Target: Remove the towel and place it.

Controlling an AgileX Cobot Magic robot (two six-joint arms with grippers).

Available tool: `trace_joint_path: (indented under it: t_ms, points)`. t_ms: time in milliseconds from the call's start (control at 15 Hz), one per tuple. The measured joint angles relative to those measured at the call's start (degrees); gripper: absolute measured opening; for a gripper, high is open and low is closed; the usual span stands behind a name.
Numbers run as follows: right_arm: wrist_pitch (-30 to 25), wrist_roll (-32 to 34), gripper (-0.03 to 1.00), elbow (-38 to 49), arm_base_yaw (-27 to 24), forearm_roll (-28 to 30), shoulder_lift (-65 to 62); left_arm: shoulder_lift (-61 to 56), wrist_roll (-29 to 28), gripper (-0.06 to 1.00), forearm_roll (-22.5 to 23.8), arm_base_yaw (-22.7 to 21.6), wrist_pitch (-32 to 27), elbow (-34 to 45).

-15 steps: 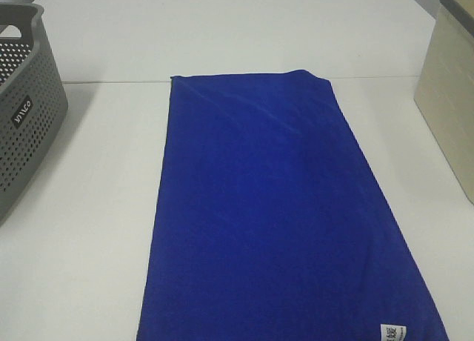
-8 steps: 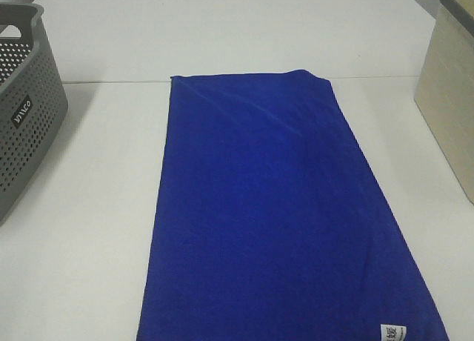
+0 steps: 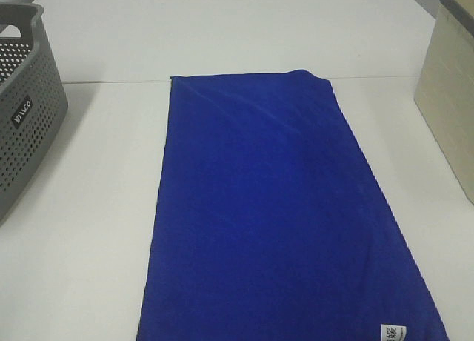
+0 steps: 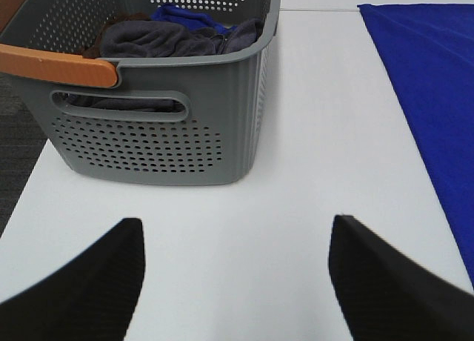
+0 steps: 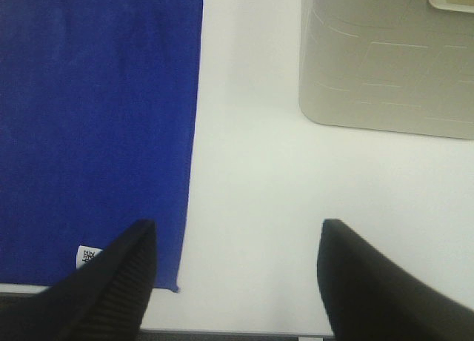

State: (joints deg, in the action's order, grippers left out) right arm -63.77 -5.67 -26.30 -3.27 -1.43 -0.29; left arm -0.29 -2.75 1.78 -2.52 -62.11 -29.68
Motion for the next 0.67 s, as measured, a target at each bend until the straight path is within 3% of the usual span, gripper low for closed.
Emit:
trace_joint_path:
  t_ms: [667]
  points:
    - [0.1, 0.0, 0.64, 0.0, 0.0, 0.0, 0.0, 0.0, 0.0, 0.65, -0.2, 0.0, 0.0, 0.0]
